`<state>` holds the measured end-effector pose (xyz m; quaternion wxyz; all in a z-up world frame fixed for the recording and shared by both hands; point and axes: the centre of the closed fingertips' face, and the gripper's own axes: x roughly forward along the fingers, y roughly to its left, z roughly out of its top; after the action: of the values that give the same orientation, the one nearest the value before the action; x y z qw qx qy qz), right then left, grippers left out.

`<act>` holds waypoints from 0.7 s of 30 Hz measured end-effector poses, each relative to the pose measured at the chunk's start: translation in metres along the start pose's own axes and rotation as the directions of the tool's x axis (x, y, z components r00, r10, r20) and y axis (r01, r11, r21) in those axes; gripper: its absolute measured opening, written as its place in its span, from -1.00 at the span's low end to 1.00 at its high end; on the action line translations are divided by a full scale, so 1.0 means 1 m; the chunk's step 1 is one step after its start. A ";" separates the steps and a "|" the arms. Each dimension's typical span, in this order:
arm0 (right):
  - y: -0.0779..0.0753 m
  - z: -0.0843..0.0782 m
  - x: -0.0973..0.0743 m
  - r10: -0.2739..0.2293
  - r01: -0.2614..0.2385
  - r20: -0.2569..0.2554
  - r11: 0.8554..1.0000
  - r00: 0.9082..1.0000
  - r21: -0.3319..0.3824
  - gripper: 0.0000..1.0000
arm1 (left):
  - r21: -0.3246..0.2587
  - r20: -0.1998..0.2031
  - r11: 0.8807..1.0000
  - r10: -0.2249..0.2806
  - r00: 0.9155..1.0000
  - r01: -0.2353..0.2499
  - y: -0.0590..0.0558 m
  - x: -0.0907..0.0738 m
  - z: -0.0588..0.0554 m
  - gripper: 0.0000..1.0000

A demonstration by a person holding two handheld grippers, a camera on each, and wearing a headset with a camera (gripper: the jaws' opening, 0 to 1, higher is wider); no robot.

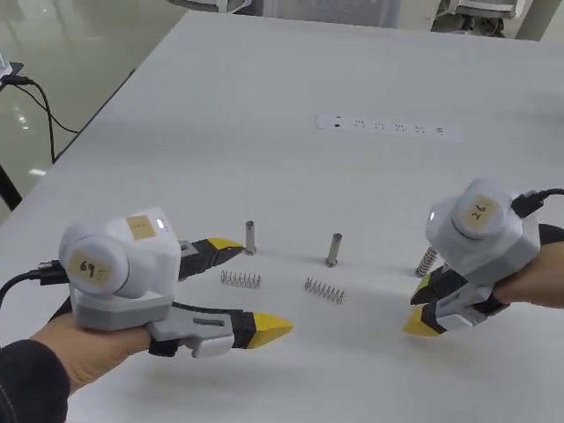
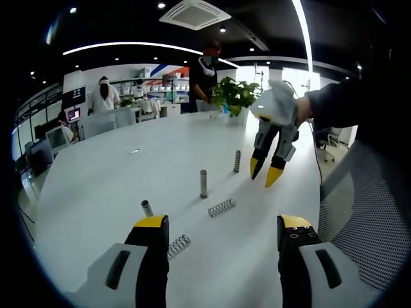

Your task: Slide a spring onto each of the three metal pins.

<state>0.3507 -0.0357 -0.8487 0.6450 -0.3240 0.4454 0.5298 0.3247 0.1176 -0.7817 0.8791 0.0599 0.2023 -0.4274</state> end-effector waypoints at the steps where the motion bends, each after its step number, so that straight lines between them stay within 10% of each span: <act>1: 0.001 0.006 0.000 0.002 -0.002 0.013 1.000 1.000 -0.002 -0.49 | 0.000 0.000 1.000 0.000 1.000 0.000 0.000 0.000 0.000 0.34; 21: 0.006 0.068 0.030 0.018 -0.012 0.075 0.997 0.997 -0.080 -0.55 | -0.003 -0.001 1.000 -0.006 1.000 0.006 -0.001 0.002 -0.001 0.31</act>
<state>0.3615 0.0382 -0.8494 0.6439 -0.3256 0.4017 0.5639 0.3251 0.1160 -0.7831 0.8777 0.0583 0.2038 -0.4298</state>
